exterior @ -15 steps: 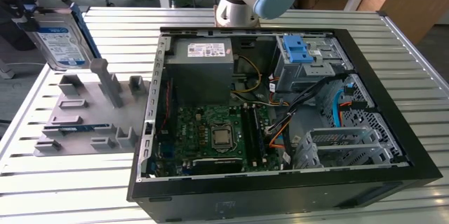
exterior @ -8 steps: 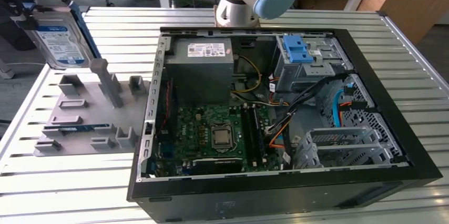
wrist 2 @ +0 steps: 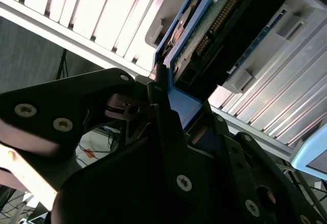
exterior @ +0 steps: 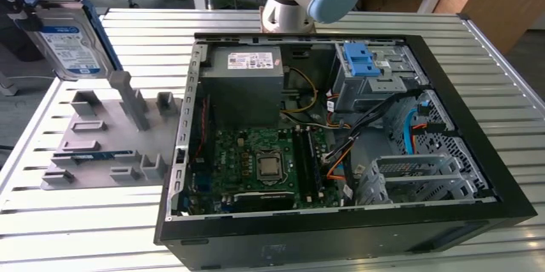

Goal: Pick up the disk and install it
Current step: 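Pick up the disk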

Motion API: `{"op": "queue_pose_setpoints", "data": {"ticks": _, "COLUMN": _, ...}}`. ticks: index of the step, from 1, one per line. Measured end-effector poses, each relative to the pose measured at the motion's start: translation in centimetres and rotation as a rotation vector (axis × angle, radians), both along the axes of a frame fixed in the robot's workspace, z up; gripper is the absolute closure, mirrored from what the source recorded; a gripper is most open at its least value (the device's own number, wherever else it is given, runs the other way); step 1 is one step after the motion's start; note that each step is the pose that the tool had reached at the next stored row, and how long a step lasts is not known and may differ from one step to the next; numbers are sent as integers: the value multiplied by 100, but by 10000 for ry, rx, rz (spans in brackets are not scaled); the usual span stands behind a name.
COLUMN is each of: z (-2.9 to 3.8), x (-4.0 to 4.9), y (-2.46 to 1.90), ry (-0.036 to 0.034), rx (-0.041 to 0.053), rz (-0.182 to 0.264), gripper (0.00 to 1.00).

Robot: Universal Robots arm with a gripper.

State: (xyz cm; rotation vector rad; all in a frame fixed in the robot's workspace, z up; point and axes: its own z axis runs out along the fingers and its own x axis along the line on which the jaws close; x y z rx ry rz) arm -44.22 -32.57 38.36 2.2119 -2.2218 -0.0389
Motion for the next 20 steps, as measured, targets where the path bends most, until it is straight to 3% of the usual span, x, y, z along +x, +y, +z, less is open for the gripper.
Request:
{"op": "queue_pose_setpoints", "data": {"ticks": 9, "z": 126, "x": -3, "y": 0, "ry": -23, "rx": 1, "rz": 0, "gripper": 64}}
{"op": "queue_pose_setpoints", "data": {"ticks": 20, "z": 191, "x": -4, "y": 0, "ry": -48, "rx": 1, "rz": -1, "gripper": 64}}
